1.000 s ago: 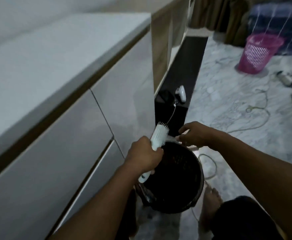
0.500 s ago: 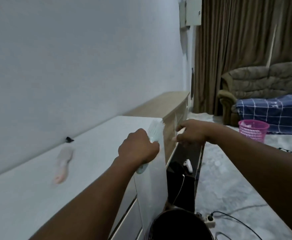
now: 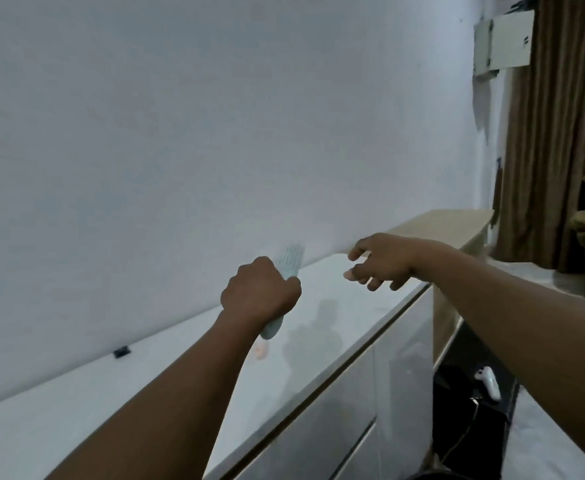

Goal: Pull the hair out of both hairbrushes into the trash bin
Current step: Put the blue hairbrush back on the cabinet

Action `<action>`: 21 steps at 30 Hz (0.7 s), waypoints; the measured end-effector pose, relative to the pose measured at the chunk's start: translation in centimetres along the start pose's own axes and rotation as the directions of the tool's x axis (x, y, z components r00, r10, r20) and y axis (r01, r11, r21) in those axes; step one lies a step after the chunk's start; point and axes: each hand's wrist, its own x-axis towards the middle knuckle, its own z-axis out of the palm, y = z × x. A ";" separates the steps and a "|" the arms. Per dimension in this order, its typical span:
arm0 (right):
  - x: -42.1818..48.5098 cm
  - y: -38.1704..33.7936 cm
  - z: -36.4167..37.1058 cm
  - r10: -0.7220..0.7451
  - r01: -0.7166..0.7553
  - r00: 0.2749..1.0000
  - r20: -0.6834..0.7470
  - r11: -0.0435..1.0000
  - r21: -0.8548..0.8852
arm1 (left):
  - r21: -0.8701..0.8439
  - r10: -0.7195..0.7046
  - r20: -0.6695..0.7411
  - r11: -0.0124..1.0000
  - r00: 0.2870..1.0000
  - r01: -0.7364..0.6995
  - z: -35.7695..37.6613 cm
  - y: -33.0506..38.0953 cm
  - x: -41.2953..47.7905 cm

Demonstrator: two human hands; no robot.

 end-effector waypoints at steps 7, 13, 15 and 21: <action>5.2 -7.2 6.9 -0.122 0.125 0.984 0.127 0.992 -0.016 | 0.020 -0.205 -0.066 0.978 0.977 0.206 -2.6 -9.4 1.2; 8.8 -9.4 12.7 -0.126 0.140 0.973 0.193 0.988 -0.063 | 0.052 -0.306 -0.054 0.950 0.951 0.309 -1.0 -15.1 1.0; 9.8 -9.3 14.6 -0.102 0.120 0.973 0.207 0.990 -0.075 | 0.071 -0.322 -0.035 0.943 0.946 0.324 0.2 -16.3 0.9; 11.4 -8.1 19.1 -0.039 0.047 0.988 0.147 0.998 -0.051 | 0.160 -0.344 0.037 0.929 0.938 0.334 3.4 -18.7 0.7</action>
